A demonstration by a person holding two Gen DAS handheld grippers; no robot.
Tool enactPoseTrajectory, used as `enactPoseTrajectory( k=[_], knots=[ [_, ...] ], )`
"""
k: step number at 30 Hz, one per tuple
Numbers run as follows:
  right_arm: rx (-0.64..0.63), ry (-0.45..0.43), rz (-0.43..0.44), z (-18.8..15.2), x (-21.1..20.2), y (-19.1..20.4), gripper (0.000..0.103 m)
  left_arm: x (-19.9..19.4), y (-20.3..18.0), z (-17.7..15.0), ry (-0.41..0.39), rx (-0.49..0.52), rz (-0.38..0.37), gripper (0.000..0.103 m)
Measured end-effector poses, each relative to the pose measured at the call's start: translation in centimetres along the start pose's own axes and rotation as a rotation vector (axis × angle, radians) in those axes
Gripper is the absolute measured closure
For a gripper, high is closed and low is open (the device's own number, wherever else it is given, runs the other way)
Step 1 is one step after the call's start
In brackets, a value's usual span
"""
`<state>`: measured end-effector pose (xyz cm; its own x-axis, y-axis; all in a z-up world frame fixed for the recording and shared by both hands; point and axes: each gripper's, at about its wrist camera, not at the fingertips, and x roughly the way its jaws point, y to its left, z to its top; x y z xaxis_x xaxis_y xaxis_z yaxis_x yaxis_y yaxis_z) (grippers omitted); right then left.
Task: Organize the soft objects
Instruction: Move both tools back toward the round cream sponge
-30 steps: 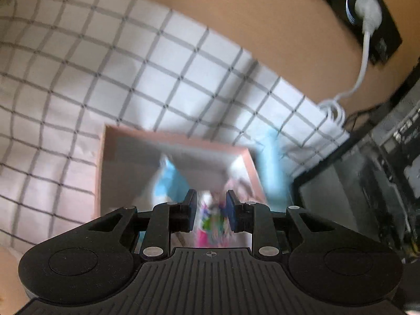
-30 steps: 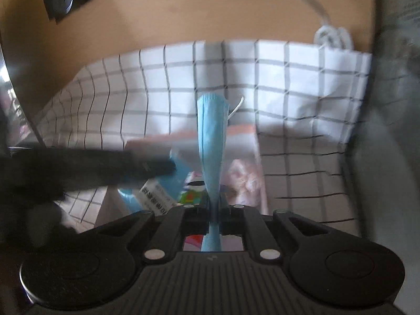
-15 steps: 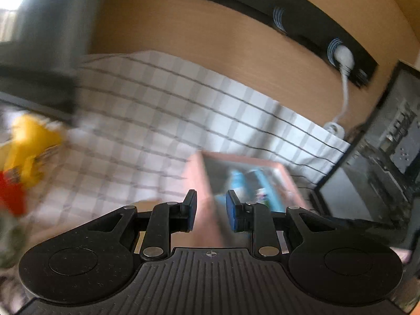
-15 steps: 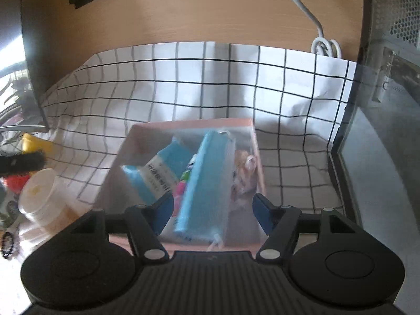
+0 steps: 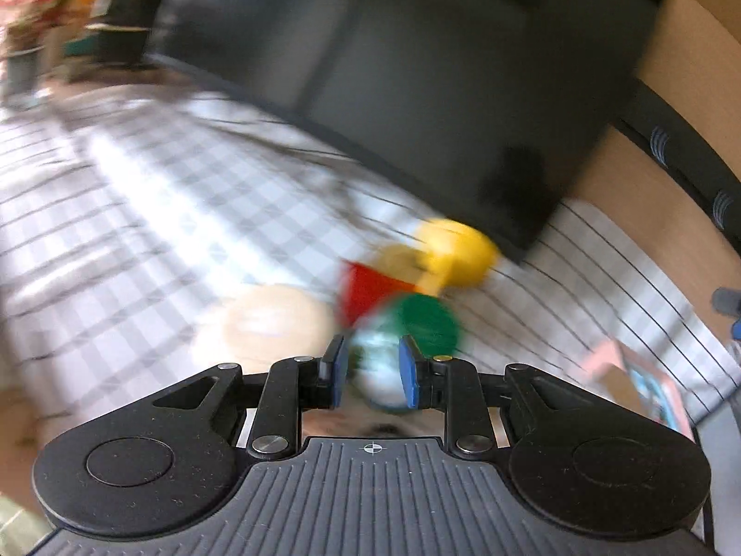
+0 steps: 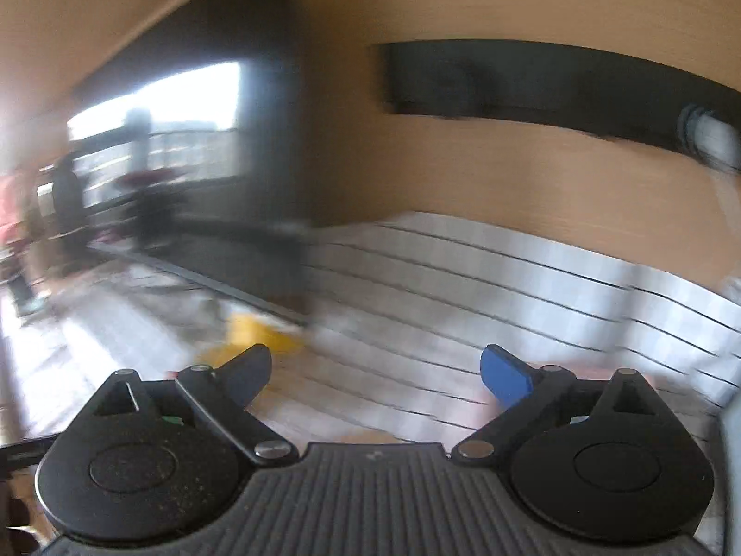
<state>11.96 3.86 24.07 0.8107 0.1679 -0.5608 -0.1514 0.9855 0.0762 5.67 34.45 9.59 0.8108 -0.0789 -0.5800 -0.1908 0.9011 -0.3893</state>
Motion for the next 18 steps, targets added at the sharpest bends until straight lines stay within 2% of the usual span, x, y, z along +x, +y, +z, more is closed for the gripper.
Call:
enactPoseTrajectory(
  k=[3, 5, 10, 16, 18],
  knots=[
    [0.001, 0.086, 0.121, 2.4, 2.6, 4.2, 0.006, -1.3, 4.4, 1.3, -0.014, -0.048, 0.041, 0.076],
    [0.011, 0.135, 0.185, 4.0, 4.2, 7.2, 0.006, -1.9, 7.0, 2.3, -0.014, -0.073, 0.040, 0.076],
    [-0.107, 0.148, 0.256, 6.4, 6.7, 15.1, 0.006, -1.1, 11.4, 3.3, 0.033, -0.117, -0.075, 0.076],
    [-0.297, 0.319, 0.267, 3.3, 11.2, 21.5, 0.009, 2.0, 12.8, 1.3, 0.082, -0.208, -0.149, 0.076],
    [-0.324, 0.389, 0.260, 1.9, 13.4, 22.4, 0.015, 2.8, 12.8, 0.8, 0.094, -0.229, -0.154, 0.076]
  ],
)
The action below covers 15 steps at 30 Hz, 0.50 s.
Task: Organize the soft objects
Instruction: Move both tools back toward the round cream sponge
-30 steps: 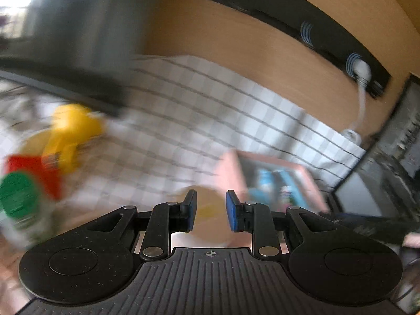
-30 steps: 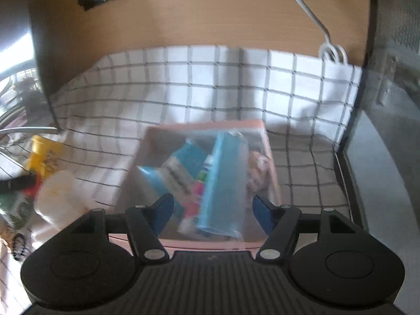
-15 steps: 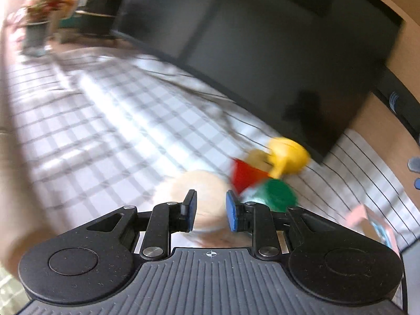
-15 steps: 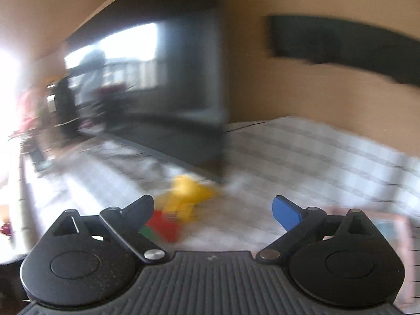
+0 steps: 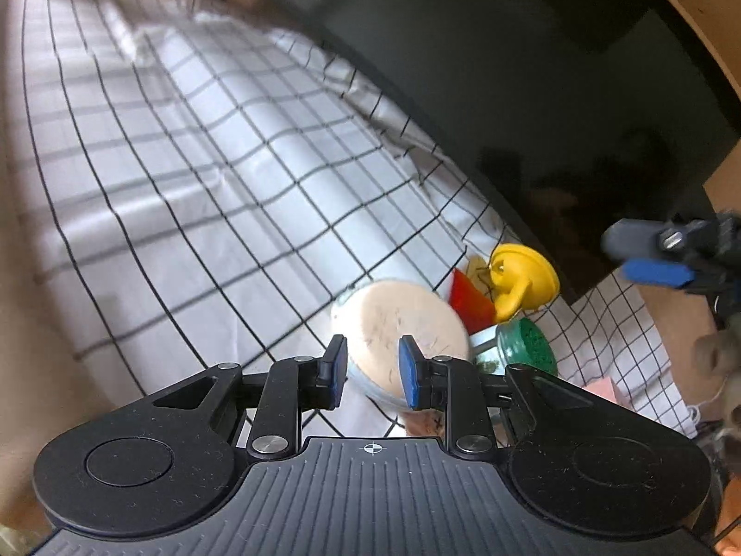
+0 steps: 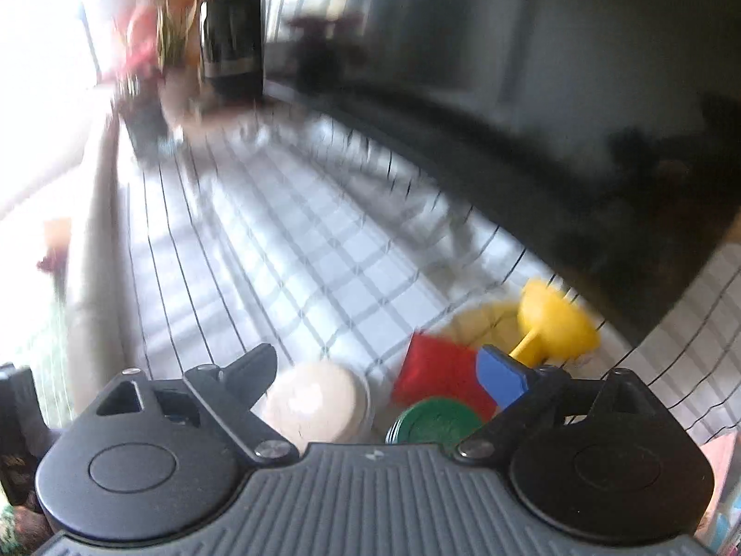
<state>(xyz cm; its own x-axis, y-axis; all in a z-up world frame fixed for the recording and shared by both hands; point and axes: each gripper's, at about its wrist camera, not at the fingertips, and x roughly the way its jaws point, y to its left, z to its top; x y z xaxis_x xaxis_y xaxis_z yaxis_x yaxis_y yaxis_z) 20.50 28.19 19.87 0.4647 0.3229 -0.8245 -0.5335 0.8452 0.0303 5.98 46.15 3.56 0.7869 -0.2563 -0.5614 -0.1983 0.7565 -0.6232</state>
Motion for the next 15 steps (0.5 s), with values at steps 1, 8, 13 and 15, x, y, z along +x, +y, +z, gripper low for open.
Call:
enactPoseTrajectory(
  k=[1, 8, 13, 15],
  knots=[
    [-0.005, 0.044, 0.004, -0.2, 1.2, 0.2, 0.025, 0.3, 0.1, -0.1, 0.004, -0.007, -0.002, 0.076],
    [-0.096, 0.200, 0.001, -1.2, 6.0, 0.6, 0.056, 1.3, 0.2, -0.3, 0.023, -0.012, -0.021, 0.076],
    [-0.053, 0.212, 0.158, 0.1, 5.5, -0.3, 0.047, 1.6, 0.3, -0.6, 0.053, 0.005, -0.020, 0.076],
    [-0.049, 0.218, 0.171, 0.8, 5.3, -0.3, 0.028, 1.7, 0.7, -0.6, 0.053, -0.012, -0.017, 0.076]
  ],
)
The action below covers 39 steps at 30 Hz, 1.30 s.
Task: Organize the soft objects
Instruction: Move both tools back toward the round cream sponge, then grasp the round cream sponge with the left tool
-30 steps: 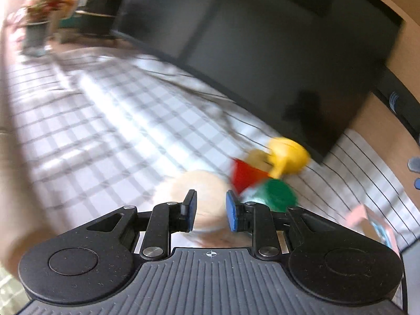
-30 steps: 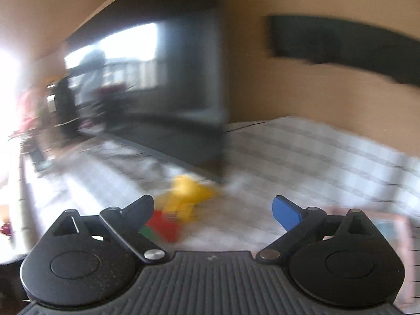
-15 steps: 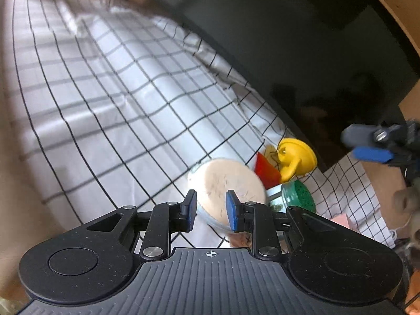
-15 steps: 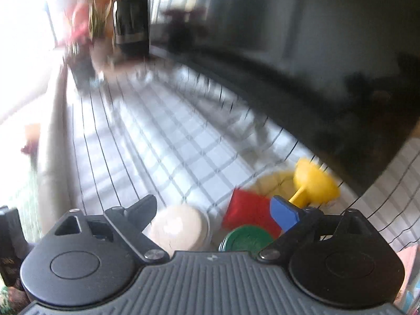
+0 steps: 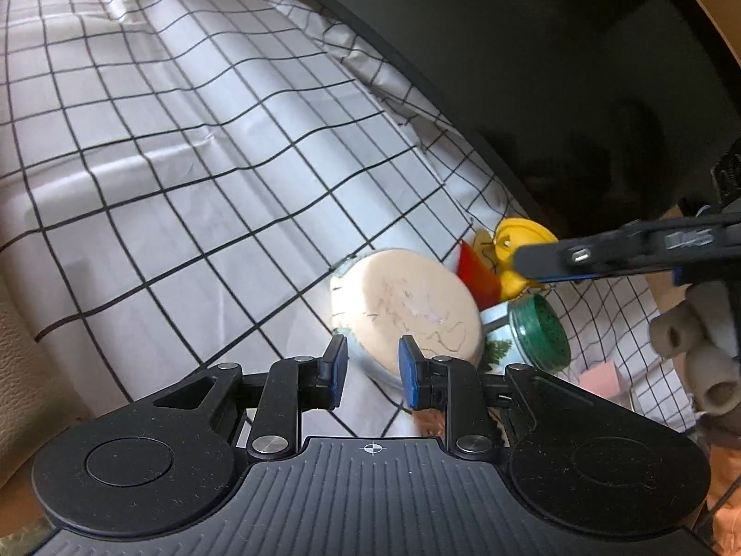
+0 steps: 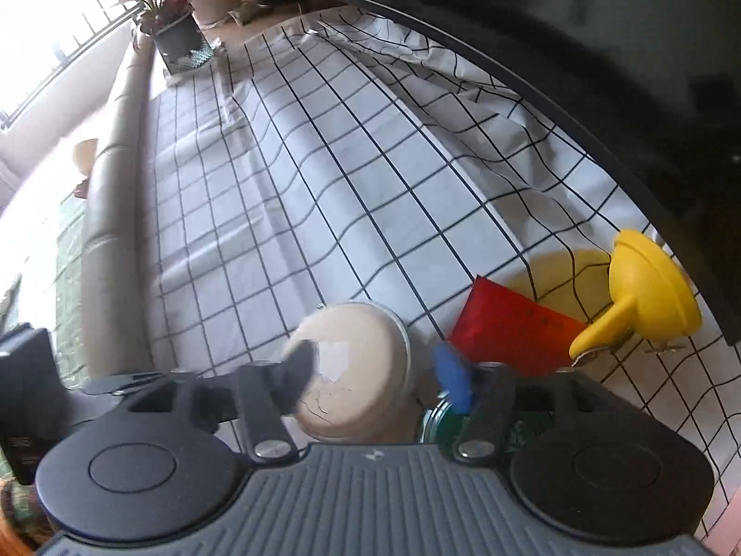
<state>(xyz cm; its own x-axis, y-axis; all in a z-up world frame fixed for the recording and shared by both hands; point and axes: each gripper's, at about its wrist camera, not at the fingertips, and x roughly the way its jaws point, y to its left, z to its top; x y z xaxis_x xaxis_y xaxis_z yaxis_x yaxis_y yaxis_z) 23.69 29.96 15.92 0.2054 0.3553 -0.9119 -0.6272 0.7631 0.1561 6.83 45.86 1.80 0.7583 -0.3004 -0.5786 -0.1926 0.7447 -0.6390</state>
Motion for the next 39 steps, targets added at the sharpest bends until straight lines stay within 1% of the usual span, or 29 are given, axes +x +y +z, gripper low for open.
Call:
enactPoseTrajectory(
  k=[1, 4, 6, 9, 11, 12, 13, 14, 15, 16, 19, 21, 23, 26, 29, 30, 31, 34, 36, 37, 39],
  knots=[
    [0.002, 0.002, -0.009, 0.4, -0.1, 0.0, 0.025, 0.1, 0.1, 0.0, -0.001, -0.007, 0.001, 0.076],
    [0.008, 0.017, -0.016, 1.3, 0.0, -0.1, 0.024, 0.3, 0.3, 0.0, -0.002, -0.023, -0.009, 0.076],
    [0.001, 0.017, -0.035, 1.7, 0.3, -0.1, 0.024, 0.3, 0.3, 0.0, 0.002, -0.023, -0.021, 0.076],
    [-0.059, 0.026, -0.095, 1.6, 1.0, 0.5, 0.023, 0.3, 0.3, 0.0, 0.006, -0.028, -0.034, 0.076],
    [-0.130, 0.034, -0.163, 1.1, 1.7, 1.3, 0.023, 0.3, 0.4, 0.0, 0.002, -0.041, -0.045, 0.076],
    [-0.167, 0.034, -0.200, 0.8, 2.1, 1.7, 0.029, 0.3, 0.4, 0.1, 0.001, -0.047, -0.048, 0.076],
    [-0.195, 0.040, -0.219, 0.6, 2.5, 2.0, 0.042, 0.3, 0.5, 0.1, 0.000, -0.054, -0.055, 0.076],
    [-0.212, 0.057, -0.231, 0.5, 2.9, 2.0, 0.051, 0.4, 0.6, 0.1, 0.001, -0.060, -0.062, 0.076],
    [-0.218, 0.081, -0.243, 0.5, 3.4, 2.0, 0.062, 0.5, 0.6, 0.1, 0.004, -0.064, -0.066, 0.076],
    [-0.214, 0.099, -0.246, 0.5, 3.8, 1.9, 0.065, 0.5, 0.7, 0.1, 0.006, -0.065, -0.063, 0.076],
    [-0.204, 0.121, -0.255, 0.4, 4.9, 1.3, 0.069, 0.7, 1.1, 0.2, 0.007, -0.083, -0.042, 0.074],
    [-0.187, 0.133, -0.255, 0.5, 5.5, 0.8, 0.070, 0.7, 1.7, 0.3, 0.002, -0.110, -0.045, 0.073],
    [-0.173, 0.136, -0.246, 0.5, 6.0, 0.4, 0.070, 0.8, 2.3, 0.4, -0.005, -0.148, -0.065, 0.072],
    [-0.169, 0.142, -0.235, 0.5, 6.4, 0.2, 0.071, 1.5, 3.4, 0.8, -0.017, -0.226, -0.122, 0.070],
    [-0.161, 0.149, -0.227, 0.5, 6.8, 0.1, 0.071, 2.5, 3.9, 1.0, -0.018, -0.279, -0.155, 0.061],
    [-0.157, 0.149, -0.220, 0.5, 6.9, 0.1, 0.074, 2.9, 3.9, 1.0, -0.013, -0.287, -0.154, 0.058],
    [-0.152, 0.150, -0.211, 0.5, 6.9, 0.1, 0.078, 3.0, 3.7, 1.1, -0.015, -0.278, -0.154, 0.058],
    [-0.134, 0.153, -0.185, 0.5, 7.1, 0.1, 0.088, 3.4, 3.2, 1.5, 0.004, -0.253, -0.157, 0.052],
    [-0.131, 0.157, -0.166, 0.5, 7.2, 0.3, 0.090, 3.4, 2.9, 1.7, 0.007, -0.227, -0.148, 0.042],
    [-0.129, 0.159, -0.157, 0.5, 7.3, 0.4, 0.090, 3.3, 2.8, 1.9, 0.005, -0.214, -0.142, 0.040],
    [-0.124, 0.161, -0.135, 0.4, 7.6, 0.5, 0.090, 3.1, 2.6, 2.2, -0.003, -0.202, -0.134, 0.029]
  ],
)
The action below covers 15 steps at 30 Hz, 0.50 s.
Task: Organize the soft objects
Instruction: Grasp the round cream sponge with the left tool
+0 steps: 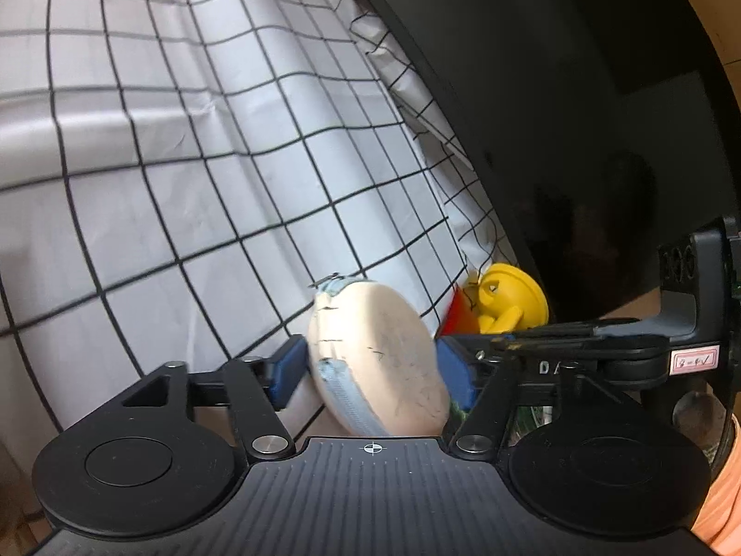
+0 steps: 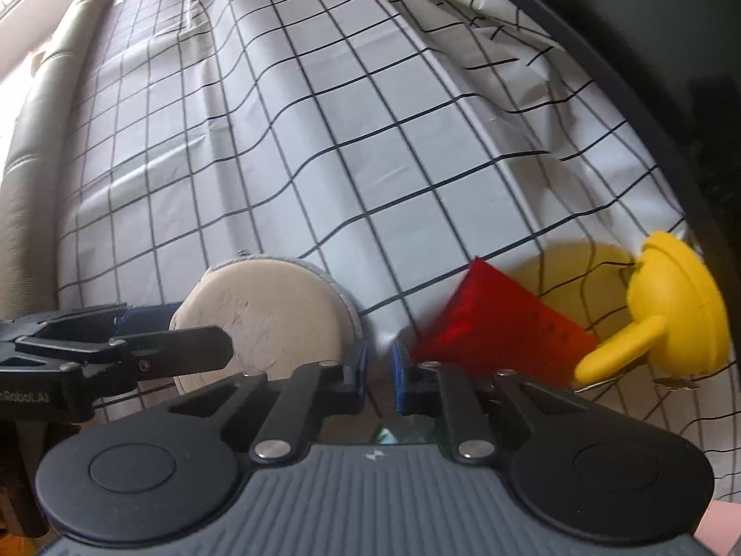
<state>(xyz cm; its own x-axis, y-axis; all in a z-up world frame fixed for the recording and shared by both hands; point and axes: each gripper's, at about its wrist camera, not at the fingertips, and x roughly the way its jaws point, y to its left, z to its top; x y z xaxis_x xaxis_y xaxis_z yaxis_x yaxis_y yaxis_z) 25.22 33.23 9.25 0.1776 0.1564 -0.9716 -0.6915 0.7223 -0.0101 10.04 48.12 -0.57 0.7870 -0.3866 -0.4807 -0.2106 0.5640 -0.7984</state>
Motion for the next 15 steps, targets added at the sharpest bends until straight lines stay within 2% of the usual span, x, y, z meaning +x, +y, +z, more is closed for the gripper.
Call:
enactPoseTrajectory(
  k=[2, 5, 8, 13, 15],
  knots=[
    [0.006, -0.001, 0.017, 0.1, 0.1, -0.1, 0.091, 0.2, -0.2, 0.2, -0.007, -0.002, 0.009, 0.026],
    [0.031, 0.003, 0.060, 0.1, 0.2, -0.5, 0.091, 1.2, -0.8, 0.5, 0.015, 0.012, 0.021, 0.026],
    [0.047, 0.001, 0.094, -0.1, 0.2, -0.5, 0.091, 1.8, -1.6, 0.4, 0.063, 0.009, -0.017, 0.028],
    [0.062, -0.014, 0.153, 0.0, -0.4, -0.4, 0.091, -0.6, -4.8, 0.5, 0.039, 0.228, 0.038, 0.047],
    [0.069, -0.034, 0.156, 0.2, -0.8, -0.3, 0.091, -0.8, -5.6, 0.3, 0.043, 0.312, 0.101, 0.051]
  ],
)
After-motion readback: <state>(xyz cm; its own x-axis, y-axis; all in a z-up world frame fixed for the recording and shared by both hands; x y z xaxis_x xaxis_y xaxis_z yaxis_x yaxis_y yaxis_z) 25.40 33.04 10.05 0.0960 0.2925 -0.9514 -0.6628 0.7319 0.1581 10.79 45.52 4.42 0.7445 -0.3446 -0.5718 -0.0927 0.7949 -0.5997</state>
